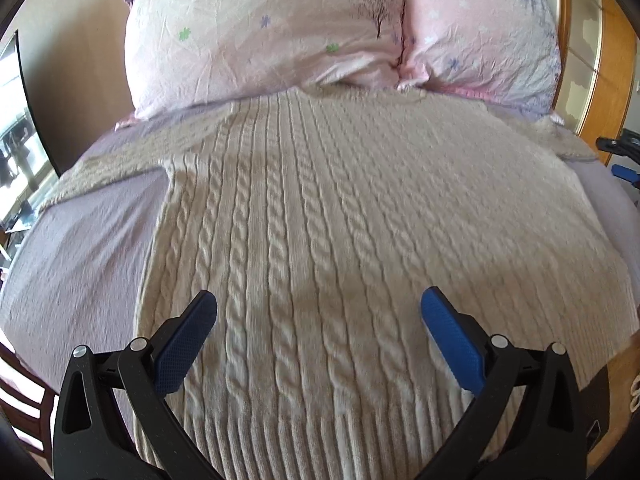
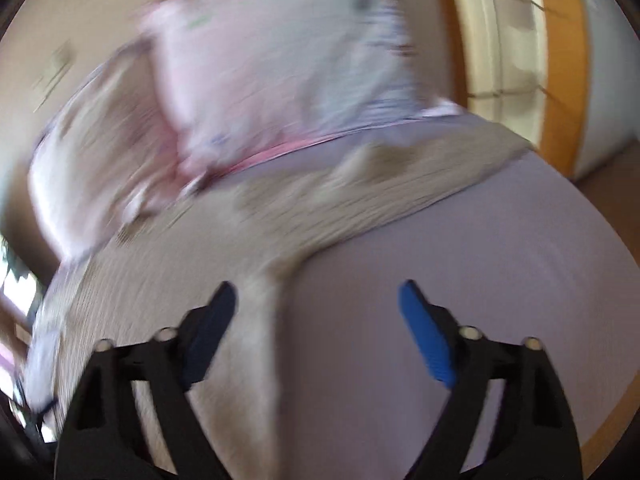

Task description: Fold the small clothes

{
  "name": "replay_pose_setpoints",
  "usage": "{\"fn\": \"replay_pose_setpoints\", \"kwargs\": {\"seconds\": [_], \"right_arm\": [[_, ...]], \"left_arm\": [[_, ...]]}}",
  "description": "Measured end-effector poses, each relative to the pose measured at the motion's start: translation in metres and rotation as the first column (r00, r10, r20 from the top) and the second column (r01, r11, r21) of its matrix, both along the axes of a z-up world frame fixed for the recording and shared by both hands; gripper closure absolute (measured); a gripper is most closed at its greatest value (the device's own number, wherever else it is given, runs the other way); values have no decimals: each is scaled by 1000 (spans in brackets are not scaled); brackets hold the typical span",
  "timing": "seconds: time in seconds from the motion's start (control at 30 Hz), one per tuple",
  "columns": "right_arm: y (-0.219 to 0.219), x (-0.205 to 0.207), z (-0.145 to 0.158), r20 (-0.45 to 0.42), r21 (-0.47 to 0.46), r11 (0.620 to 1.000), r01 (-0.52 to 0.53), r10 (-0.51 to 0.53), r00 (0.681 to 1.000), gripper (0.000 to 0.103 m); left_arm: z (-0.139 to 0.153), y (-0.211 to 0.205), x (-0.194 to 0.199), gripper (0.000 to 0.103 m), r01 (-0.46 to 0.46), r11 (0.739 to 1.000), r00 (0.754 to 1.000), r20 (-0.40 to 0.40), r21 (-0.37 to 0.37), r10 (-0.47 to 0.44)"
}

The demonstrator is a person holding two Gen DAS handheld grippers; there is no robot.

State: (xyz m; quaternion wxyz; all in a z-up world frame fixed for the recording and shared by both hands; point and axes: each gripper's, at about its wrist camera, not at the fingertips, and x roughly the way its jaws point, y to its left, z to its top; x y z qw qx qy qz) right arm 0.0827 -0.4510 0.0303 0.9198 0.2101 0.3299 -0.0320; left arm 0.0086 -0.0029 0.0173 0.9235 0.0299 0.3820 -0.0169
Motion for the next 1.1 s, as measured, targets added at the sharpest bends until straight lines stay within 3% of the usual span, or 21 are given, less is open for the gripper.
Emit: {"fn": "replay_pose_setpoints", "kwargs": {"seconds": [0.07,0.13,0.3,0.4,0.53,0.6,0.63,0.7,0.73,0.8,0.9,0.97,1.03,1.1], "right_arm": [[-56,39,-6,-50,77,990,117,-113,992,62],[-100,65,-16,-76,137,967,213,-204,976,75],[-168,108,-34,-126,185,898,398,-380,916,79],[-186,122,-46,-163,200,868,454,-427,889,79],[-194,126,-52,-128,217,842,494,-477,869,79],[-194,131,-52,-109,188,849,493,-481,870,80],[-193,137,-52,-113,155,862,484,-471,875,97],[-188,134,-46,-82,161,868,470,-462,883,97],[-179,128,-37,-20,162,879,448,-451,892,97],[-153,118,-13,86,120,913,391,-402,912,97],[-78,107,37,256,49,981,188,-194,947,97],[-11,102,64,336,-25,999,24,-14,942,97],[68,95,82,372,-97,981,-167,192,908,97],[159,103,80,349,-165,915,-369,404,846,97]], "left_arm": [[8,1,2,1,22,999,998,56,-28,-20],[16,4,5,1,61,996,992,113,-70,-53],[26,20,16,1,80,987,984,171,-141,-55],[32,39,23,1,31,988,982,188,-153,-2],[38,71,31,1,-77,986,973,205,-144,106],[39,86,34,1,-112,981,968,207,-160,145],[40,99,37,1,-147,974,963,200,-174,181],[40,122,38,1,-198,957,951,194,-214,241],[40,132,38,1,-214,947,945,194,-238,263],[40,158,35,1,-253,918,926,197,-305,321],[39,202,35,1,-332,855,887,176,-399,427],[36,231,41,1,-388,818,868,131,-424,480],[33,254,47,1,-428,785,848,102,-448,521],[28,275,52,1,-471,749,825,67,-466,561]]}}
